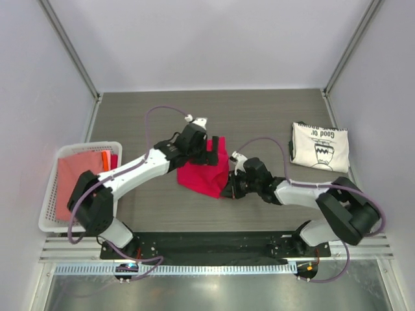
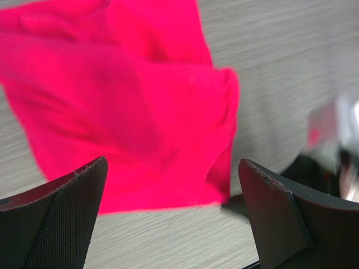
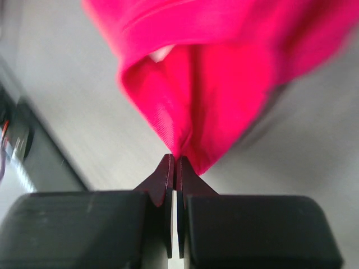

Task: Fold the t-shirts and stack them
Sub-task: Flatten the tshirt out

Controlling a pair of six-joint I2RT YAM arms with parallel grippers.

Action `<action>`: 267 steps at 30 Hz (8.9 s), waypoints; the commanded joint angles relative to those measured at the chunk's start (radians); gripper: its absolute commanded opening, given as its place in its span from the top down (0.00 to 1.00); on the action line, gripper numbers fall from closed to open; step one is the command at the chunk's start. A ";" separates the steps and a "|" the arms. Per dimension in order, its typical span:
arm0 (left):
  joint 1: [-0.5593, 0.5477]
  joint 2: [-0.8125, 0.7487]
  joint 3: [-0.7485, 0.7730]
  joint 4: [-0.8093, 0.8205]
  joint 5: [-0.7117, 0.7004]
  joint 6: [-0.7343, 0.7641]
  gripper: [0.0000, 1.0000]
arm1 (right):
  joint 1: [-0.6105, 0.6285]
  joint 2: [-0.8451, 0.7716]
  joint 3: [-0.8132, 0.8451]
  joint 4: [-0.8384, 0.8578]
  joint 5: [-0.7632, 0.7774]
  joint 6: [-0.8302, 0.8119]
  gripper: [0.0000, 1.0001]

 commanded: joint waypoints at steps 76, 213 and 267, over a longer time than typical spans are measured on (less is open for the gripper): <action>0.275 -0.351 0.722 -0.147 0.246 -0.249 1.00 | -0.235 -0.370 1.237 -0.699 0.392 -0.173 0.99; 0.210 -0.015 0.083 -0.122 -0.077 0.004 0.21 | -0.461 0.247 0.637 -0.430 0.155 0.061 0.54; 0.159 -0.202 -0.299 0.179 -0.092 0.101 0.26 | -0.375 0.347 0.718 -0.425 0.360 0.055 0.99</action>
